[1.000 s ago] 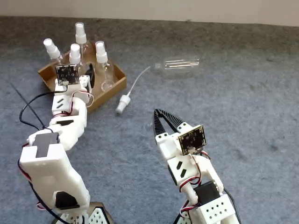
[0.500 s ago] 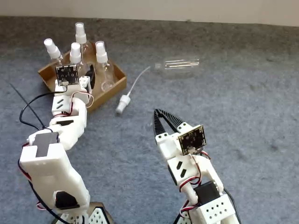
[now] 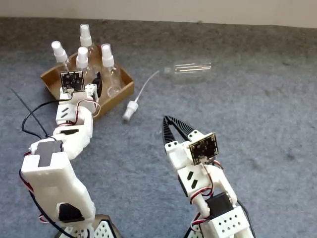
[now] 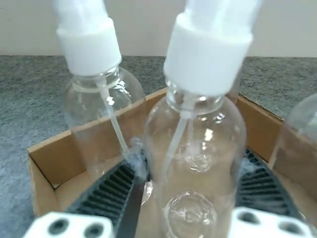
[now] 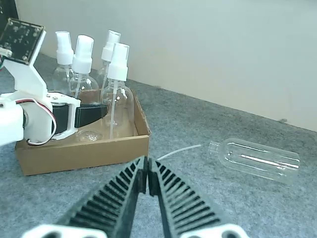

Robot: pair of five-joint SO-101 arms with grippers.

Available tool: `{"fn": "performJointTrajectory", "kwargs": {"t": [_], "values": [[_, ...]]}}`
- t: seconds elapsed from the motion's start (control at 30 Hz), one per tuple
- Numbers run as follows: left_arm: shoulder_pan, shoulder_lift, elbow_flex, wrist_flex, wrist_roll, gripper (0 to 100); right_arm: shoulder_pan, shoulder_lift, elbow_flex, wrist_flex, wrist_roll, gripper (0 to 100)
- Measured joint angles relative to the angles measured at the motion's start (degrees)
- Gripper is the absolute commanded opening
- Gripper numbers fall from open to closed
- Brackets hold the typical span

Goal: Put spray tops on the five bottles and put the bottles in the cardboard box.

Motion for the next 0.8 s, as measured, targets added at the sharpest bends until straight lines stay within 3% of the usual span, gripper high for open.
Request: {"fn": "performJointTrajectory", "kwargs": {"t": [0.1, 0.8], "values": [[0.0, 0.09, 0.26, 0.09, 0.0, 30, 0.0, 0.0, 0.0, 0.0, 0.0, 0.4], [-2.9, 0.09, 4.13, 0.09, 0.26, 29, 0.0, 0.0, 0.0, 0.0, 0.0, 0.4]]}}
